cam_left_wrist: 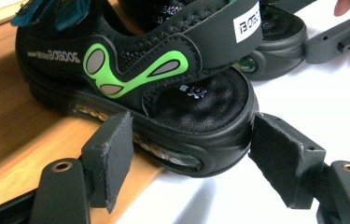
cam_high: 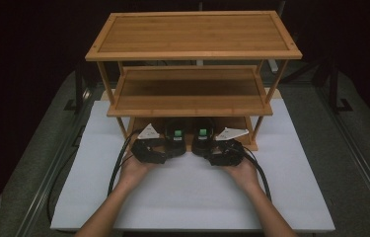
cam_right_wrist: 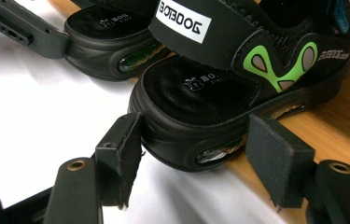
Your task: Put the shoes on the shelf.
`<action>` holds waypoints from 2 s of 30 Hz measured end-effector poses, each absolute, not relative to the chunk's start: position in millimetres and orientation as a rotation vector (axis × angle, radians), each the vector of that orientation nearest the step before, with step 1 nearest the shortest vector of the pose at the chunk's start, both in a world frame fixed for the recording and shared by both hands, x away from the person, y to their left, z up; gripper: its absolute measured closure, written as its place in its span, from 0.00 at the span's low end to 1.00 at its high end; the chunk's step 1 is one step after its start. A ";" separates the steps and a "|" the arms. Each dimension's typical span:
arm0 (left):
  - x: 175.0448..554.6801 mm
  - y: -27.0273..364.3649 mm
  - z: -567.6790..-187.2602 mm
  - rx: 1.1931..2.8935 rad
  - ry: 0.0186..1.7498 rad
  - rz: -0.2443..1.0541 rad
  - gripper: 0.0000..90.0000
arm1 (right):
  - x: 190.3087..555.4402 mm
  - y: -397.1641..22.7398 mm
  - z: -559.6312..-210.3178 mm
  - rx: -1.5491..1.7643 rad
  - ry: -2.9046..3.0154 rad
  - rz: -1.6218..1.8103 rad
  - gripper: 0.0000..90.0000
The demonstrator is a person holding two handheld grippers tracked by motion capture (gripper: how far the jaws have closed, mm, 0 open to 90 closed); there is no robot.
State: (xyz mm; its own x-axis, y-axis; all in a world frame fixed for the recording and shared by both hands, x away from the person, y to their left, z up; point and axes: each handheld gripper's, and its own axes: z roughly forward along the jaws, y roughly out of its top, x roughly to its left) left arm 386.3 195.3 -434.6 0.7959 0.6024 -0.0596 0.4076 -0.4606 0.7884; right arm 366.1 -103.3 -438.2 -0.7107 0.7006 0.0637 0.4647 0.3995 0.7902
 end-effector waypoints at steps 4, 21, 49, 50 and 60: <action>395.8 196.4 -435.6 2.122 0.765 0.294 0.34 | 373.7 -101.6 -439.9 1.026 2.366 1.209 0.40; 415.6 195.6 -439.0 2.120 0.816 0.308 0.36 | 401.8 -99.1 -446.1 1.082 2.318 1.162 0.44; 393.1 204.8 -427.2 2.168 0.826 0.306 0.13 | 372.9 -124.6 -437.6 1.104 2.352 1.187 0.28; 390.7 207.6 -426.5 2.163 0.831 0.307 0.12 | 371.2 -126.7 -437.1 1.111 2.354 1.191 0.27; 362.1 224.1 -418.4 2.174 0.811 0.318 0.06 | 346.8 -152.4 -432.2 1.135 2.352 1.172 0.16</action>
State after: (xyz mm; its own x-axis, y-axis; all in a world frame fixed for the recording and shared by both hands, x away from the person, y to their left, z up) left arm 362.1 224.1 -418.4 0.7654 0.6427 -0.0342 0.4479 -0.4938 0.7454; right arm 346.8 -152.4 -432.2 -0.6529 0.7519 0.0915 0.5258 0.3630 0.7693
